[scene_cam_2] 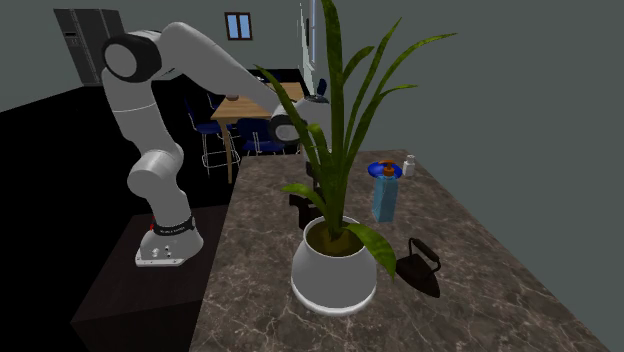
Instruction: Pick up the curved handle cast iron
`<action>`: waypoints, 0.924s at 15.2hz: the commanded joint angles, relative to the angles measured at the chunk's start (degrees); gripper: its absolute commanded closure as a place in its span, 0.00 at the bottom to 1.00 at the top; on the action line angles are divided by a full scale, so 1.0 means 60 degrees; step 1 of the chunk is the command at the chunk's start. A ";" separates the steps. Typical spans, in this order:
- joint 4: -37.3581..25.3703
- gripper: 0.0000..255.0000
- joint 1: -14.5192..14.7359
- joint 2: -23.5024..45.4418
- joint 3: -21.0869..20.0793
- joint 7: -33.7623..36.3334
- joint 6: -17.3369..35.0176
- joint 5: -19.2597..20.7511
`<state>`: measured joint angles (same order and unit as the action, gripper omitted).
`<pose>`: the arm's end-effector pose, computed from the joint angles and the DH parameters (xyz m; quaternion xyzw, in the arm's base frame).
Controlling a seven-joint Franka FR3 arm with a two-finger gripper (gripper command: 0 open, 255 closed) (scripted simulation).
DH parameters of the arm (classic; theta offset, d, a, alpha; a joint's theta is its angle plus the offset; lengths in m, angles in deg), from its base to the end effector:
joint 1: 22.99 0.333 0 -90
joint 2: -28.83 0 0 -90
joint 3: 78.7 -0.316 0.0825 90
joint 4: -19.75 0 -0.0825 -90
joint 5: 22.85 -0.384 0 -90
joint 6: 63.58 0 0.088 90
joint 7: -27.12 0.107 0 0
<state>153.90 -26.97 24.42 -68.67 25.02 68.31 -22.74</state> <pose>0.4831 -0.1208 0.3681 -0.9945 0.1030 -0.0188 0.0034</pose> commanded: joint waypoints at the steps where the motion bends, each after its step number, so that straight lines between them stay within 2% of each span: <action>1: 0.0092 0.00 -0.0003 0.0113 0.0010 -0.0031 0.0207 -0.0025; 2: 0.0092 0.00 -0.0003 0.0113 0.0009 -0.0031 0.0207 -0.0025; 3: 0.0099 1.00 -0.0007 0.0119 0.0014 -0.0041 0.0221 -0.0027; 12: 0.0092 1.00 -0.0003 0.0113 0.0009 -0.0031 0.0207 -0.0025; 14: -0.0021 1.00 -0.0005 -0.0042 0.0004 -0.0002 -0.0058 0.0011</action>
<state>154.06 -27.00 24.58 -68.63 24.94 68.60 -22.76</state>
